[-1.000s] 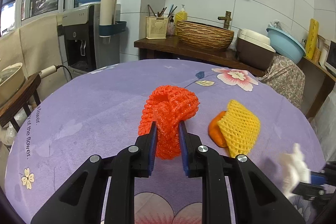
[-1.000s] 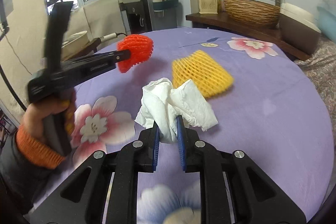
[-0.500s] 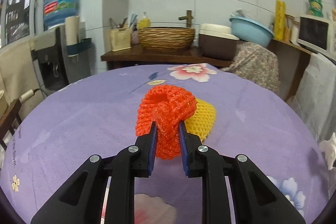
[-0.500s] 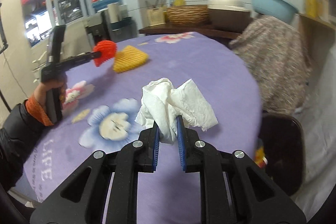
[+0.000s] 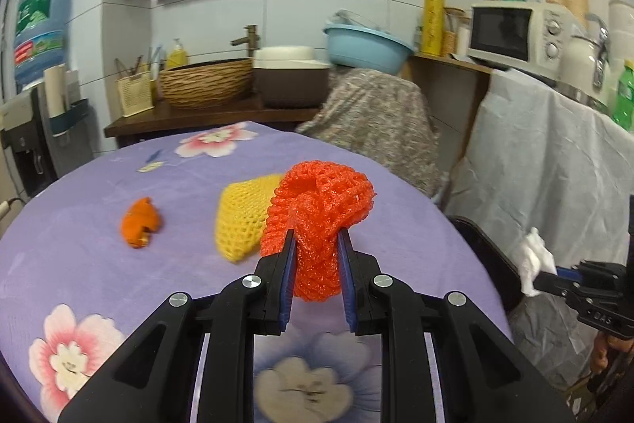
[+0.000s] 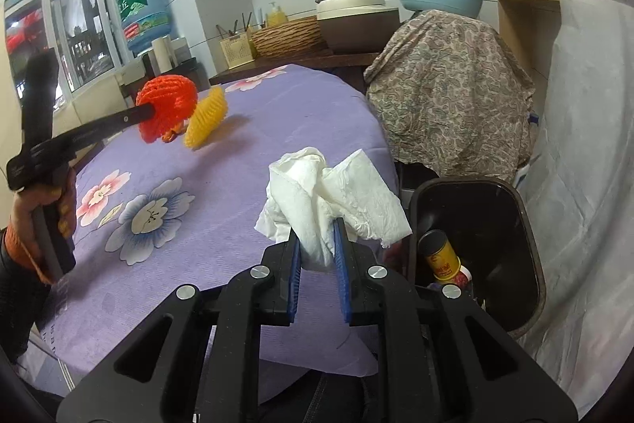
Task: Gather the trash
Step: 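Carry net and tissue to the bin and open both tools above it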
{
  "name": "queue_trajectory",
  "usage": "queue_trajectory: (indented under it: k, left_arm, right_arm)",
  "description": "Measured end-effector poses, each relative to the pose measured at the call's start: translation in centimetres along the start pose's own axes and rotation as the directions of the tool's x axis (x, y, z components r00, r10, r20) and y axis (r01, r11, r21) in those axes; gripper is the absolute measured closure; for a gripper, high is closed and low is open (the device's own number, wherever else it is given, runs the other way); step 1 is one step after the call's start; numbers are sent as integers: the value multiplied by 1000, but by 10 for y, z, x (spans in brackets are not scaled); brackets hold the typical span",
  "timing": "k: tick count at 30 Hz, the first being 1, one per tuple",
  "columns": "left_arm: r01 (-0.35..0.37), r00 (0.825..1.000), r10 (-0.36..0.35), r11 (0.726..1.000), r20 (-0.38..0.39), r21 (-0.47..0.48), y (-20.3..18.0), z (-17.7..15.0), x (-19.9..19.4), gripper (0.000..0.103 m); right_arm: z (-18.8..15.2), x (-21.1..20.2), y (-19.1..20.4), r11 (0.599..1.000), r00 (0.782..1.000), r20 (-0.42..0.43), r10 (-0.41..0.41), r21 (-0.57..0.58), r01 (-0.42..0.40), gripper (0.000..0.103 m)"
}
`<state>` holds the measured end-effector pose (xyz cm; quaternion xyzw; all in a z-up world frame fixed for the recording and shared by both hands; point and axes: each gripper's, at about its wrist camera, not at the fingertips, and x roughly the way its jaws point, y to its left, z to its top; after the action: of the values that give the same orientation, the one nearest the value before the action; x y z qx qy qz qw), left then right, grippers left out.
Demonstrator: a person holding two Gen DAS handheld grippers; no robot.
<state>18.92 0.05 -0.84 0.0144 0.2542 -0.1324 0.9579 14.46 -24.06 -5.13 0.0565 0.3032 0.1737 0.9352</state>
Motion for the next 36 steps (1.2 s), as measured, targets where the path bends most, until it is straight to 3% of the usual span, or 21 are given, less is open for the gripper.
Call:
queue_trajectory:
  k: [7,17,27,34,36]
  left_arm:
    - [73,996,-75,997,-49,-37,-32,0,11,83]
    - [148,986,-146,989,-77,23,-91,3,29,83]
    - [227,968,-217,971,-123,70,-150,8,58,83]
    - [285,942,-262,954,-209,88,-189,-5,83,83]
    - [299,933,-271,950,-236,92,-199,-9,91,83]
  right_arm:
    - [-7,-8,-22,999,999,4,-33,27,33,87]
    - [-11,-1,-64,988,989,-6,-145,51,145,87]
    - [-32,55,-136,956,959,-152,-240,135,261,86]
    - [-53,85,-174,929,941,-222,-257,213,304,86]
    - [-57,91,-180,924,939,-235,-252,229,306,80]
